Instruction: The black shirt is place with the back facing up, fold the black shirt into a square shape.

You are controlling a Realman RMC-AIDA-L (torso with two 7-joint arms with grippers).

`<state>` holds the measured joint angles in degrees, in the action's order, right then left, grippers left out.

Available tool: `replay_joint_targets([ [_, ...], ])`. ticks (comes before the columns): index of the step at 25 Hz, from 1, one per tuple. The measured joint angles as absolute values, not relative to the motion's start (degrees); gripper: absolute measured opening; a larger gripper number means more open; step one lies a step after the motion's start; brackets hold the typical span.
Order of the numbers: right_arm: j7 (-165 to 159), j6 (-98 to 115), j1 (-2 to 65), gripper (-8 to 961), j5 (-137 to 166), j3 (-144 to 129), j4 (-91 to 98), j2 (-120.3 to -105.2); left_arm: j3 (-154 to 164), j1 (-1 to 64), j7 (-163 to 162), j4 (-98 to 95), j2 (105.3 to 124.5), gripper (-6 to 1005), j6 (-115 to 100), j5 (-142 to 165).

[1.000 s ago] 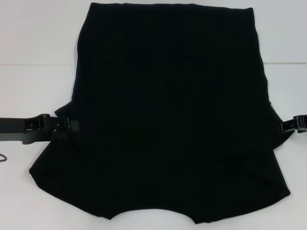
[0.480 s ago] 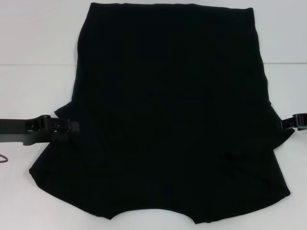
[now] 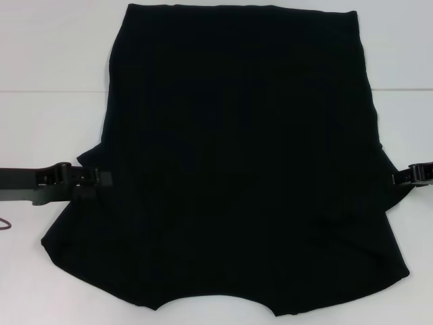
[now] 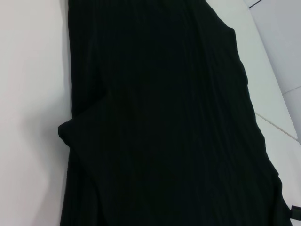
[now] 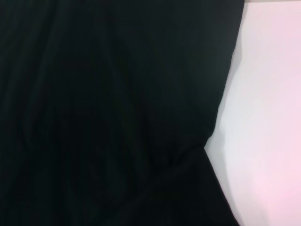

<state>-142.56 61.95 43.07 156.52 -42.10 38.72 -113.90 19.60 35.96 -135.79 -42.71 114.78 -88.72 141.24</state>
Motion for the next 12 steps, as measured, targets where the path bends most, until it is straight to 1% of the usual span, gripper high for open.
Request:
replay_joint_targets([
  [12, -142.5, 61.1, 43.3, 560, 156.2, -42.1, 38.5, -114.46, 19.6, 36.2, -135.8, -42.7, 114.78, 535, -88.7, 141.2],
])
